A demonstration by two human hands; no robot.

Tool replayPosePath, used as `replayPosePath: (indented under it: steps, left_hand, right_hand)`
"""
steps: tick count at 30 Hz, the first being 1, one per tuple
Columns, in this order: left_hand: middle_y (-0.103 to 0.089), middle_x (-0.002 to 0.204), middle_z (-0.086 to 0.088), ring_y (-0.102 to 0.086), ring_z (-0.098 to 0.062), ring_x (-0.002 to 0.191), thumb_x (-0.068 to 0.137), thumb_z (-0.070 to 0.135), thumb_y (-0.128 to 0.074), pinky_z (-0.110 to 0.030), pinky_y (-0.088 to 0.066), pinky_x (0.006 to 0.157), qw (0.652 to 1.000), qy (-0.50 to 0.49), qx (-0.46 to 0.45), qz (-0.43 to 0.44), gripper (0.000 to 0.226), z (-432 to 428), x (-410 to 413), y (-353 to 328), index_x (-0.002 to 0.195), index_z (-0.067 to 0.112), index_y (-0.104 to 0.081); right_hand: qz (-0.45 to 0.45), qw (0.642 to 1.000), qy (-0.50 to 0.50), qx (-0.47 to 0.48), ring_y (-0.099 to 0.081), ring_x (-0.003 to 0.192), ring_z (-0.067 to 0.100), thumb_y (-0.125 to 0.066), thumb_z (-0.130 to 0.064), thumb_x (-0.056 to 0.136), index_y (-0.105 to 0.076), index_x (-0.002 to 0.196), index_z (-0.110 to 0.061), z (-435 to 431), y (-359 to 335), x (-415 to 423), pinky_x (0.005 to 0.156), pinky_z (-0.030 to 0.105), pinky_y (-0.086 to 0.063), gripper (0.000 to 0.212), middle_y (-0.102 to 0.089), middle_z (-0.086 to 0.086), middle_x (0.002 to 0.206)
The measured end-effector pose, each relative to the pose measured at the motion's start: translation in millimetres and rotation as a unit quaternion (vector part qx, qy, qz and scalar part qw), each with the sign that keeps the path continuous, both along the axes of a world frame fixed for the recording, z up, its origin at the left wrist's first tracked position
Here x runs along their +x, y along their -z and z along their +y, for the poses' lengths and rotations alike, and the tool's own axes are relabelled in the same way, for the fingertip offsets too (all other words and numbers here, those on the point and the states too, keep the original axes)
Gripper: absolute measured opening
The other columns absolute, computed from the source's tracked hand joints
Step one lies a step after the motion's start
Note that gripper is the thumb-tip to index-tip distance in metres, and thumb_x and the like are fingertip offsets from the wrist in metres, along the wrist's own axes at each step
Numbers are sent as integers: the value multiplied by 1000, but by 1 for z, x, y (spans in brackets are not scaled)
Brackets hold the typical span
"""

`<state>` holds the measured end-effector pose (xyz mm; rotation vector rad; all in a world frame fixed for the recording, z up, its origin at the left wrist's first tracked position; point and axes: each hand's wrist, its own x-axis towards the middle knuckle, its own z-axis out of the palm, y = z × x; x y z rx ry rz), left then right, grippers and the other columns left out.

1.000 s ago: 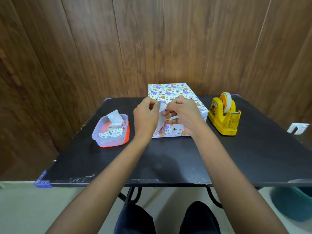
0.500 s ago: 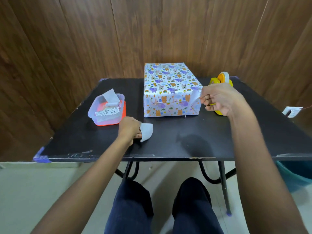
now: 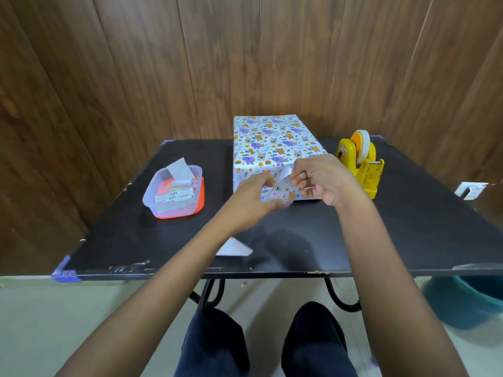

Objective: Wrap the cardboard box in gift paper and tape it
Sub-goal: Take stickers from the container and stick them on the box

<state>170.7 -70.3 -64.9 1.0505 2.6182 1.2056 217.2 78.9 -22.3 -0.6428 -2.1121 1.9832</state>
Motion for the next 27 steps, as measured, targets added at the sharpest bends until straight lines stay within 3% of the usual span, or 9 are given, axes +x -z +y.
replayPosePath:
  steps: [2,4,6,9,12,15,20,24,27]
  left_hand:
    - [-58,104,3,-54,-13,99,89,24,-59,-17,-33,74,996,-39,14,80,18,7,-6,-2,101,11,-59]
    - [-59,82,-2,-54,-18,78,89,16,-57,-23,-32,64,991,-90,86,59,12,8,-17,-8,80,8,-59]
    - [-56,76,-8,-52,-19,73,89,13,-59,-27,-38,65,980,-75,169,-72,18,5,-31,-15,73,4,-57]
    - [-63,83,-11,-60,-22,76,91,10,-56,-26,-50,62,915,-11,276,-293,16,0,-41,-27,77,5,-60]
    - [-67,87,-7,-64,-18,76,94,20,-52,-28,-53,63,863,-10,316,-393,18,2,-48,-33,95,8,-65]
    - [-67,88,-8,-64,-20,79,95,36,-49,-31,-52,65,885,-21,270,-379,31,6,-56,-34,87,11,-65]
    - [-67,87,-10,-62,-22,80,94,50,-40,-34,-52,75,923,-15,201,-328,51,9,-65,-41,78,8,-64]
    - [-67,85,-7,-63,-18,72,93,44,-49,-28,-52,65,898,-7,254,-359,40,12,-72,-44,91,8,-65]
    - [-63,85,-7,-58,-15,67,87,21,-64,-23,-49,61,887,-46,313,-335,18,14,-78,-43,96,6,-60]
  right_hand:
    - [14,1000,-1,-8,-40,37,10,-57,-2,80,-57,65,-4,0,-4,-3,37,15,-38,15,-54,5,47]
    - [33,999,5,-10,-42,36,8,-56,-6,83,-59,68,-4,3,-8,-5,38,15,-39,15,-57,3,47]
    - [63,998,15,-11,-46,41,8,-55,-12,87,-60,74,-6,8,-10,-7,40,17,-40,15,-60,4,57]
    - [99,995,26,15,-51,60,13,-57,-17,90,-59,81,-10,15,-7,-14,48,24,-42,12,-60,6,79]
    - [83,995,2,54,-54,79,12,-59,-26,90,-58,95,-11,16,-2,-24,62,27,-46,16,-59,1,96]
    - [91,992,-33,81,-55,87,9,-62,-28,89,-59,108,-11,16,-1,-34,68,24,-47,26,-58,-3,98]
    - [109,983,-33,145,-57,71,9,-63,-11,88,-62,87,-8,18,-8,-46,63,21,-46,3,-58,-2,77]
    - [130,988,9,79,-56,63,11,-62,-4,88,-60,81,-2,21,-10,-55,58,18,-49,7,-58,2,71]
    - [150,987,54,-12,-56,62,14,-61,-1,87,-60,80,-2,24,-6,-61,53,17,-52,7,-57,6,73]
